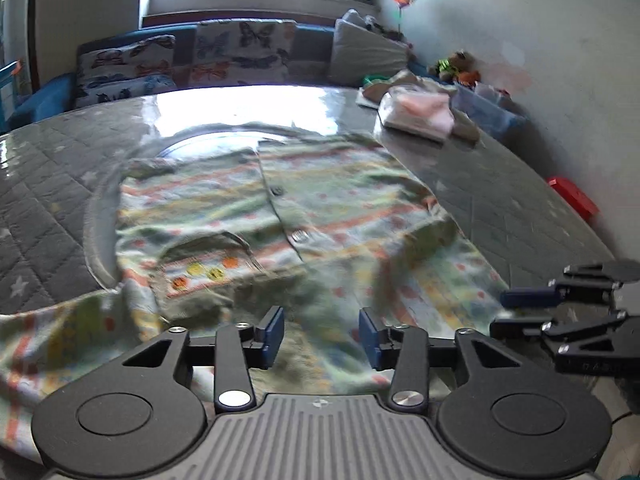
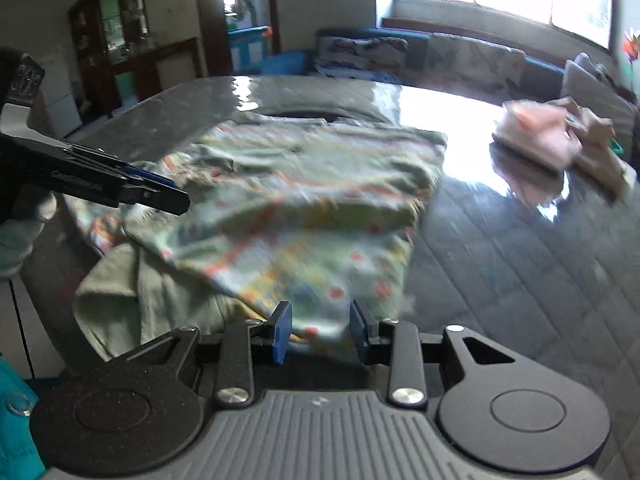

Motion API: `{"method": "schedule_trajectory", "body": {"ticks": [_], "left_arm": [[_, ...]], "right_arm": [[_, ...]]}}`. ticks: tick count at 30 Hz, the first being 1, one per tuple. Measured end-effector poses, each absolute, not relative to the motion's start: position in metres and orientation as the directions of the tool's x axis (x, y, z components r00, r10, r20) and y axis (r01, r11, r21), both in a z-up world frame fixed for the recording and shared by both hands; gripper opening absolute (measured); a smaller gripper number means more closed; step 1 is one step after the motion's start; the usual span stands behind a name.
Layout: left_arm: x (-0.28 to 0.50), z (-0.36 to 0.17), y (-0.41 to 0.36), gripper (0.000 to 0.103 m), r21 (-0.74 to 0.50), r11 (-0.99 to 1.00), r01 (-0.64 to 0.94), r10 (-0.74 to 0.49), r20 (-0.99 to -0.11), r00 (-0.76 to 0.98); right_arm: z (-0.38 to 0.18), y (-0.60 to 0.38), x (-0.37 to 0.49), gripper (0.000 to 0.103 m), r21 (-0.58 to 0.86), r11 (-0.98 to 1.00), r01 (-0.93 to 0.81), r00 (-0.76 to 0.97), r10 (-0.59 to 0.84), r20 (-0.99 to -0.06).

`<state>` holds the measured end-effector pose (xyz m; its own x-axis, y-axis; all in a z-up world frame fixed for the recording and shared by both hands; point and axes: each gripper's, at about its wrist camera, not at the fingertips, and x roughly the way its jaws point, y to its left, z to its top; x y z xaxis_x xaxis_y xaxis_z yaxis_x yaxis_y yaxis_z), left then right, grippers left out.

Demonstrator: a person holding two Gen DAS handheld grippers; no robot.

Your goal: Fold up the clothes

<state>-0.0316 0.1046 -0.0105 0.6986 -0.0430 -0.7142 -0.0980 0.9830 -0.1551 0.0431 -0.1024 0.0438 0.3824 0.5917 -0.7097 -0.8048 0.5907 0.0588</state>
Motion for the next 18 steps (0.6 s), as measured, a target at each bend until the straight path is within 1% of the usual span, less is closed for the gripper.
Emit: {"method": "schedule_trajectory", "body": {"ticks": [2,4,9,10,12,13,14,15,18], "left_arm": [[-0.033,-0.014,0.104,0.048,-0.15,0.984,-0.101,-0.04,-0.722,0.691],[-0.034,-0.018,0.103,0.051,-0.146,0.984,-0.103,-0.036,-0.729,0.683],[-0.041,-0.018,0.11,0.056,-0.157,0.979,-0.133,-0.024,-0.731,0.682],[-0.045,-0.018,0.115,0.062,-0.157,0.976,-0.154,-0.01,-0.73,0.683],[-0.052,-0.016,0.125,0.067,-0.158,0.968,-0.196,0.02,-0.728,0.685],[-0.056,-0.015,0.13,0.068,-0.158,0.963,-0.217,0.035,-0.727,0.685],[-0.06,-0.014,0.135,0.068,-0.158,0.958,-0.237,0.05,-0.726,0.686],[-0.067,-0.014,0.144,0.068,-0.156,0.95,-0.271,0.076,-0.726,0.683],[-0.088,-0.012,0.169,0.071,-0.149,0.917,-0.37,0.153,-0.725,0.671]], "right_arm": [[0.049,-0.106,0.042,0.032,0.054,0.594,-0.803,0.394,0.596,-0.7],[0.052,-0.108,0.045,0.032,0.059,0.602,-0.796,0.402,0.6,-0.691],[0.044,-0.105,0.049,0.032,0.07,0.608,-0.791,0.388,0.587,-0.711],[0.048,-0.104,0.049,0.032,0.065,0.605,-0.794,0.392,0.59,-0.706],[0.054,-0.099,0.05,0.032,0.069,0.599,-0.798,0.395,0.606,-0.69],[0.056,-0.095,0.051,0.036,0.071,0.592,-0.803,0.392,0.615,-0.684],[0.055,-0.091,0.051,0.043,0.069,0.584,-0.809,0.387,0.618,-0.684],[0.054,-0.086,0.051,0.045,0.067,0.575,-0.815,0.382,0.621,-0.685],[0.049,-0.07,0.05,0.045,0.059,0.542,-0.838,0.355,0.624,-0.696]]}}
